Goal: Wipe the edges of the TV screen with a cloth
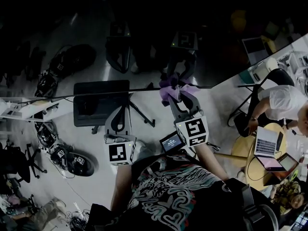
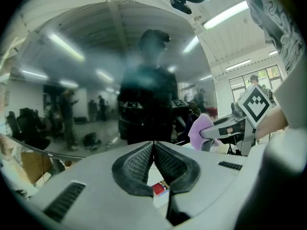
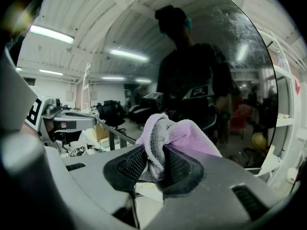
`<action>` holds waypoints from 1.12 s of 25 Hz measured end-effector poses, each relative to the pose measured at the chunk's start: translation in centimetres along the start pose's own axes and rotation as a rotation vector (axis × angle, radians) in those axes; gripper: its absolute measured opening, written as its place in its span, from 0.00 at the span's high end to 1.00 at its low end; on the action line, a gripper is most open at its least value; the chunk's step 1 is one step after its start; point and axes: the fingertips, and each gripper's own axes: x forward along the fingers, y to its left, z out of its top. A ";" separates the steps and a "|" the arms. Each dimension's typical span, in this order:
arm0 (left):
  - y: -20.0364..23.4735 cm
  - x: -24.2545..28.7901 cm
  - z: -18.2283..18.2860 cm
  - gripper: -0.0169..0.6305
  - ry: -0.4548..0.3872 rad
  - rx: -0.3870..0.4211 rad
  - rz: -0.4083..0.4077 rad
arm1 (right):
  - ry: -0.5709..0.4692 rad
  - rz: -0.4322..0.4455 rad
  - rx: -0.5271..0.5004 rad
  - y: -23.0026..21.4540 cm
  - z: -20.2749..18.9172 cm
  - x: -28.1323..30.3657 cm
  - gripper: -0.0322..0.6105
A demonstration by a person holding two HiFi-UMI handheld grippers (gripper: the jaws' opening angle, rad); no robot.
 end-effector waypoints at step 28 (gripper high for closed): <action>7.6 -2.5 -1.7 0.95 0.000 -0.034 0.016 | 0.027 0.021 -0.015 6.5 1.0 4.5 0.76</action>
